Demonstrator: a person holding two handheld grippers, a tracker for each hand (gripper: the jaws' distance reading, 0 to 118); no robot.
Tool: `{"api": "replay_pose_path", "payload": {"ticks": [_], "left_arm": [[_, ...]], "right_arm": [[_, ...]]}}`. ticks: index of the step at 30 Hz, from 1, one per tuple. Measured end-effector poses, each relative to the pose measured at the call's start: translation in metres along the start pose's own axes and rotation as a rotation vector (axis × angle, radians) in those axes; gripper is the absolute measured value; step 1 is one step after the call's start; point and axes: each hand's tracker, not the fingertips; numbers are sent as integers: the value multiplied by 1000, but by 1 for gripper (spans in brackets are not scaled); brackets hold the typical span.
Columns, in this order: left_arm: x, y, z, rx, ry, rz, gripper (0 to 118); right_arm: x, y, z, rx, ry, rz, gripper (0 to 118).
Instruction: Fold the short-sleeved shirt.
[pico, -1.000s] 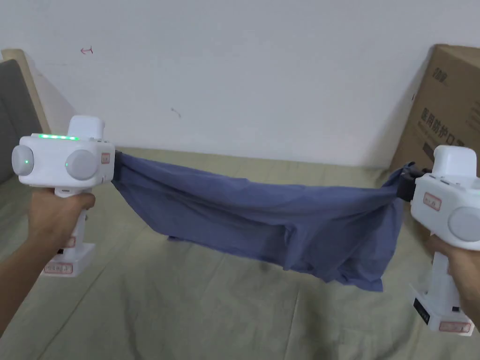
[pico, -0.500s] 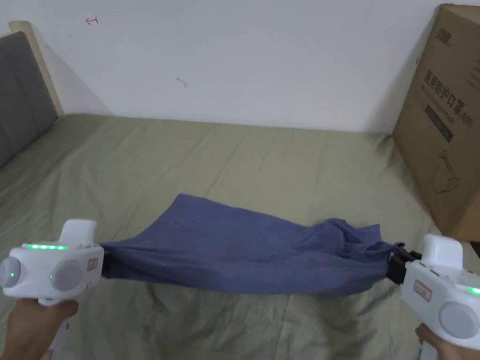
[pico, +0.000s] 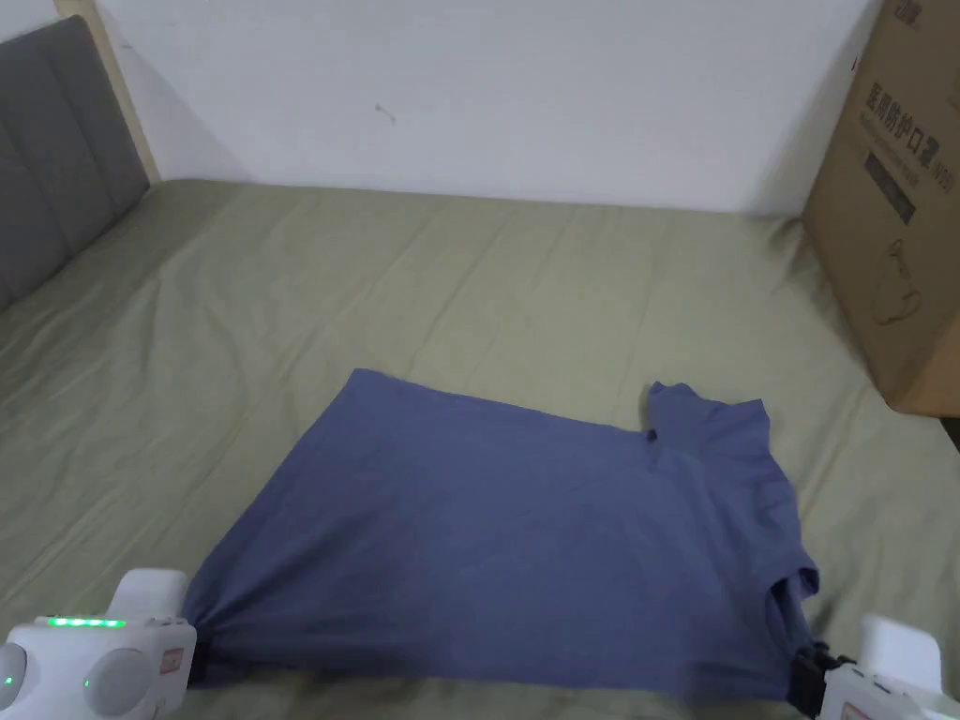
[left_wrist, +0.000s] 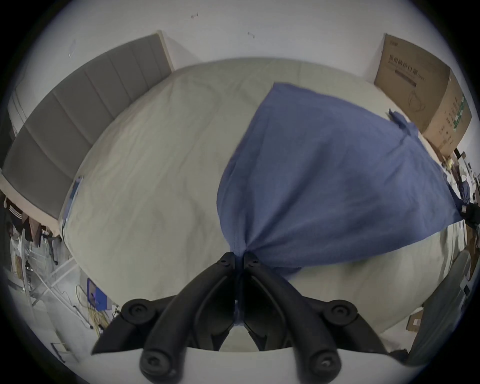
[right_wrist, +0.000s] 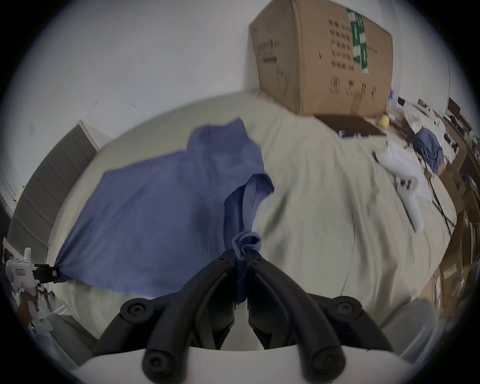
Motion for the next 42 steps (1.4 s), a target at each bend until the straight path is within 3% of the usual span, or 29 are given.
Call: {"api": "replay_pose_path", "payload": {"ticks": [3,5,8,12,13,14,15,16,17,19,25,30,35,36,37,38,39,40,41,42], "left_arm": [[0,-20,0,-32,10,-19,3],[-1,-28,2,-51,19,-13,3],[-6,-31,-5,-79,6,9,3],[-2,-28,-13,-93,5,33,6],[-1,-27,-12,-94,2,47,13],[-2,-24,-10,-95,7,61,26],[-3,-20,-6,-88,7,82,47],[-4,-14,-2,-85,2,97,78],[-1,-8,8,-79,-11,107,92],[3,10,31,23,-88,125,94],[41,71,119,389,-183,106,94],[79,98,179,682,-229,111,94],[107,101,201,875,-237,100,87],[111,99,204,896,-251,96,76],[109,103,197,899,-261,82,49],[113,103,196,893,-254,72,21],[117,103,194,889,-240,61,0],[121,101,192,891,-224,49,0],[121,103,188,889,-238,35,0],[122,104,185,873,-251,16,0]], "right_arm": [[4,-24,1,-105,-9,14,7],[8,-37,0,-158,-2,-18,7],[11,-41,-7,-169,1,-59,7],[5,-36,-13,-187,-14,-55,8],[3,-35,-11,-184,-19,-49,10],[0,-32,-7,-177,-26,-46,26],[-2,-26,-2,-161,-19,-50,45],[-4,-18,4,-123,7,-67,66],[-6,-9,11,-91,31,-78,77],[-14,12,33,15,56,-75,85],[-43,75,99,349,72,-9,87],[-73,102,148,612,22,120,87],[-92,106,170,759,-17,175,87],[-95,105,172,767,-19,177,86],[-98,105,173,765,-17,179,80],[-101,103,173,768,-23,183,65],[-104,102,173,778,-29,189,44],[-107,101,172,784,-32,200,8],[-109,100,171,784,-38,203,0],[-105,104,167,791,-36,205,0]]}}
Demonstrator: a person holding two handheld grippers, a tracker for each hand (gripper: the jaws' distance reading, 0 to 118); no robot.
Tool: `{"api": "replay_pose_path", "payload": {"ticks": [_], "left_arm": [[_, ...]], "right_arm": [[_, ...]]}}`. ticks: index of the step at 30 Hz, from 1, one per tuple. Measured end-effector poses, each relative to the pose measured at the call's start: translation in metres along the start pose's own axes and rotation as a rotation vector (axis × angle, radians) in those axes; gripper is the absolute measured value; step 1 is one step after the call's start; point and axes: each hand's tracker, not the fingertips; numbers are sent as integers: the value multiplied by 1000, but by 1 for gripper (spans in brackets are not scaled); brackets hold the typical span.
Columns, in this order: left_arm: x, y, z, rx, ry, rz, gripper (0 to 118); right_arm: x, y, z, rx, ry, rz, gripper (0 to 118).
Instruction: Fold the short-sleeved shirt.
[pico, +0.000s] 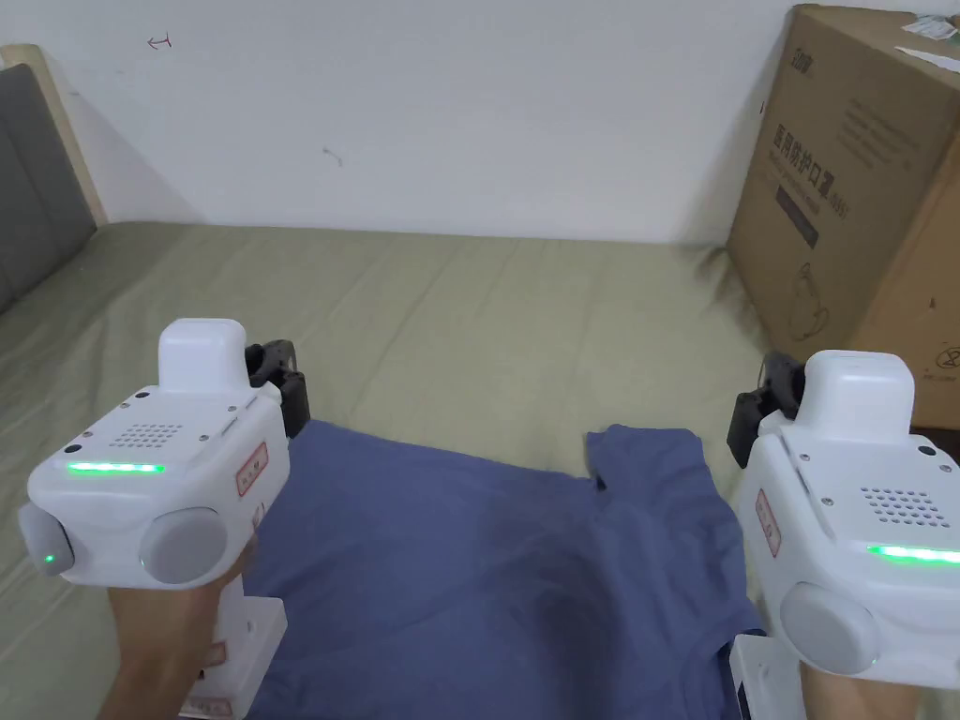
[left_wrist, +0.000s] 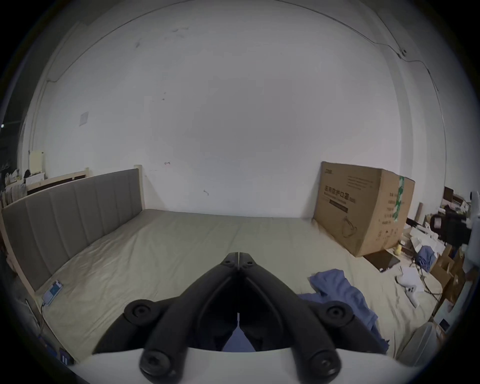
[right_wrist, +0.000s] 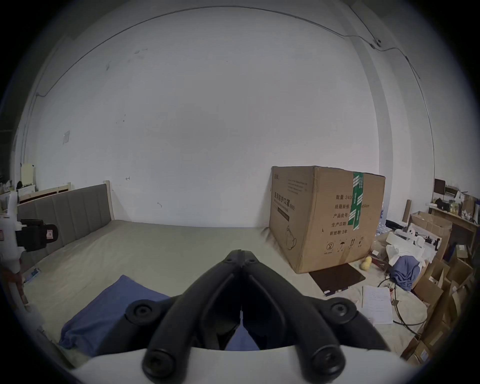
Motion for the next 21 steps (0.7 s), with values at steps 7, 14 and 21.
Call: {"api": "replay_pose_path", "payload": {"ticks": [7,14,21], "left_arm": [[-1,-4,-28,-88,-7,-31,0],[-28,-14,-132,-337,-7,-17,0],[-70,-47,-271,-656,7,23,82]], "right_arm": [[-6,-2,-12,-16,16,3,0],[-5,-12,-57,-63,23,8,0],[-7,-33,-113,-136,8,12,0]]}}
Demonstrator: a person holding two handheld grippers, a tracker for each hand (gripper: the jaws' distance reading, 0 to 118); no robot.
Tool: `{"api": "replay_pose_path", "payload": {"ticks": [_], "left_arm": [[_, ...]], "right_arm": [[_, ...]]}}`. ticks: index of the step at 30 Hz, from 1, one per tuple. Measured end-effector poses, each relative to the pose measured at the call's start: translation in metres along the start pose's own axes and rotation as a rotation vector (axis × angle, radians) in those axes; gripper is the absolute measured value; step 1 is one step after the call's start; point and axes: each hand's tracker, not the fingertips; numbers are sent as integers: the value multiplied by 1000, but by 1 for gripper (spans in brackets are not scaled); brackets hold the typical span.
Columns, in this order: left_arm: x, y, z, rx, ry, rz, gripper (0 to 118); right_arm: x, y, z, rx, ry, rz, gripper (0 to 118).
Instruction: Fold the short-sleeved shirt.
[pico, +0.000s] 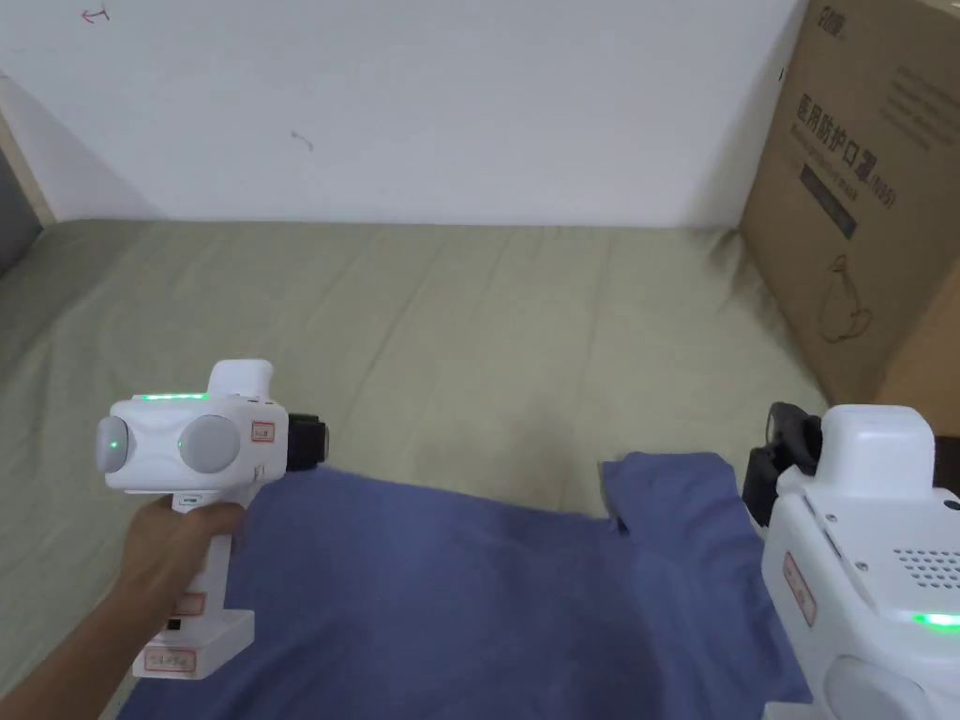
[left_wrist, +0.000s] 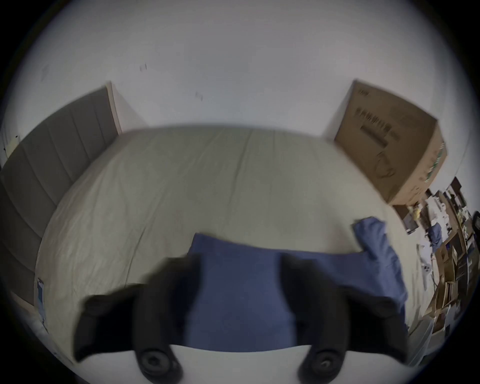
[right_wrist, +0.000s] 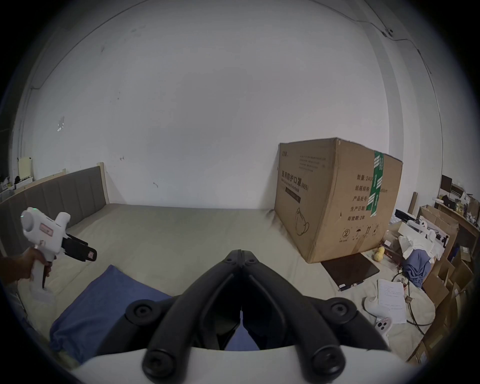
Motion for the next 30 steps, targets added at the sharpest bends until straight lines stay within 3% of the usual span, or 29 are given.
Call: {"api": "replay_pose_path", "payload": {"ticks": [3,10,13,14,15,18,20,23,24,25,30], "left_arm": [[-13,10,-48,-46,69,24,99],[-27,7,-131,-195,109,27,96],[-23,-6,-154,-266,100,9,73],[-25,-6,-159,-238,106,10,72],[-23,-5,-155,-191,109,5,63],[-9,-5,-141,-160,110,-50,1],[0,-7,-135,-159,102,-63,1],[1,-2,-105,-98,83,-61,1],[2,0,-91,-65,74,-53,1],[2,2,-77,-36,58,-45,1],[-3,9,-23,14,21,-42,1]], "right_arm": [[2,-10,-25,-47,-6,-3,0],[18,-32,-73,-142,-52,-24,0],[25,-40,-83,-175,-65,-44,0],[28,-41,-86,-186,-67,-48,0],[31,-43,-88,-196,-68,-54,0],[44,-47,-101,-258,-81,-80,0],[50,-49,-110,-315,-84,-117,27],[67,-63,-135,-429,-66,-160,90],[71,-70,-145,-466,-70,-145,103],[74,-78,-155,-511,-70,-142,109],[84,-125,-205,-713,-70,-150,109]]}}
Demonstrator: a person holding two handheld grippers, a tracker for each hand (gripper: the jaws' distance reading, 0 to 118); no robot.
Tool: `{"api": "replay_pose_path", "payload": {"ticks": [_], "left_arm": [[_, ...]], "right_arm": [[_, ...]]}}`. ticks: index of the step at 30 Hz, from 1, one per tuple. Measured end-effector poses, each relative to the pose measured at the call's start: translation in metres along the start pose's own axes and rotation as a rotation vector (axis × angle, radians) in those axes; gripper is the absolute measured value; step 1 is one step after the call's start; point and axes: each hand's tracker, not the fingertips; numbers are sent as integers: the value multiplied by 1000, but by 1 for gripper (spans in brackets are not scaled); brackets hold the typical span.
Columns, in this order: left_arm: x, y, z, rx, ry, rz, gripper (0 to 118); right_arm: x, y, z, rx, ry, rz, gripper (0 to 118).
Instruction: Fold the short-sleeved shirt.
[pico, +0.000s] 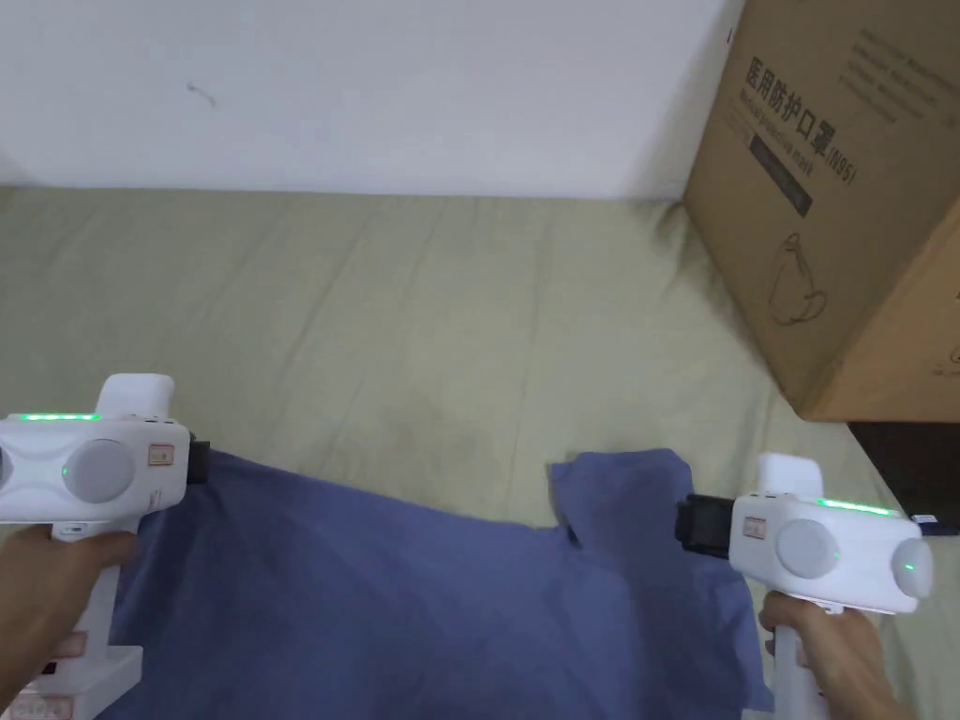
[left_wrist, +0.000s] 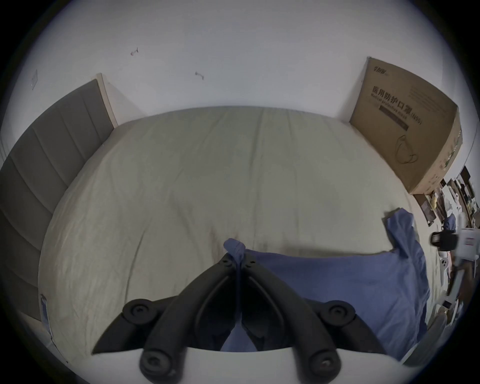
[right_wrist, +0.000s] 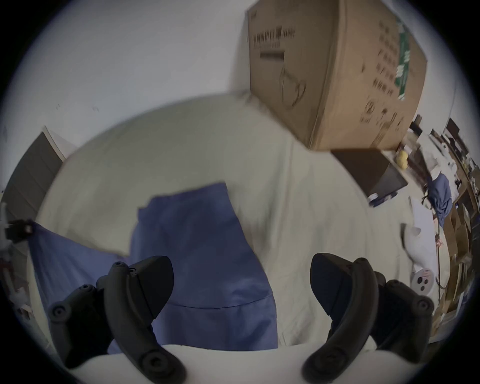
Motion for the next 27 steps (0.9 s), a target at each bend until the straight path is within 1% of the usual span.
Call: {"api": "replay_pose_path", "payload": {"ticks": [2,3,4,5,6,7,8,9,10,11,12,13,15,16,18,21,23,27], "left_arm": [[0,1,13,14,1,-7,1],[-1,1,17,19,1,-6,1],[-2,1,16,21,2,-6,1],[-3,0,18,22,4,-2,1],[-5,0,19,21,4,3,1],[-6,-1,21,21,6,11,1],[-7,-3,19,20,6,15,1],[-8,-5,20,18,8,16,1],[-9,-6,22,17,11,17,1],[-11,-8,25,16,15,20,1],[-11,-10,26,16,16,24,1],[-13,-11,30,19,22,30,1],[-16,-14,42,30,23,45,1],[-17,-15,49,39,20,54,1],[-21,-14,67,63,23,66,1],[-28,-7,97,113,37,74,1],[-36,6,122,164,56,71,1],[-51,45,173,279,72,84,1]], "right_arm": [[-3,-2,-28,-73,-11,41,107],[-5,-3,-38,-100,2,58,101],[-6,-4,-47,-126,4,49,88],[-10,-7,-53,-149,-12,43,71],[-14,-10,-55,-153,-26,63,63],[-19,-13,-50,-92,-55,97,62],[-20,-14,-45,-82,-51,118,57],[-23,-17,-40,-89,-30,100,44],[-24,-18,-34,-90,-20,97,11],[-26,-19,-29,-83,-19,126,0],[-27,-21,-22,-73,20,162,0],[-30,-21,-14,-65,13,186,0],[-32,-19,14,35,-2,219,0],[-33,-15,32,82,10,232,0],[-36,-4,74,172,56,227,0],[-35,20,132,315,82,226,0],[-37,40,169,398,114,217,0],[-52,80,240,570,153,203,0]]}}
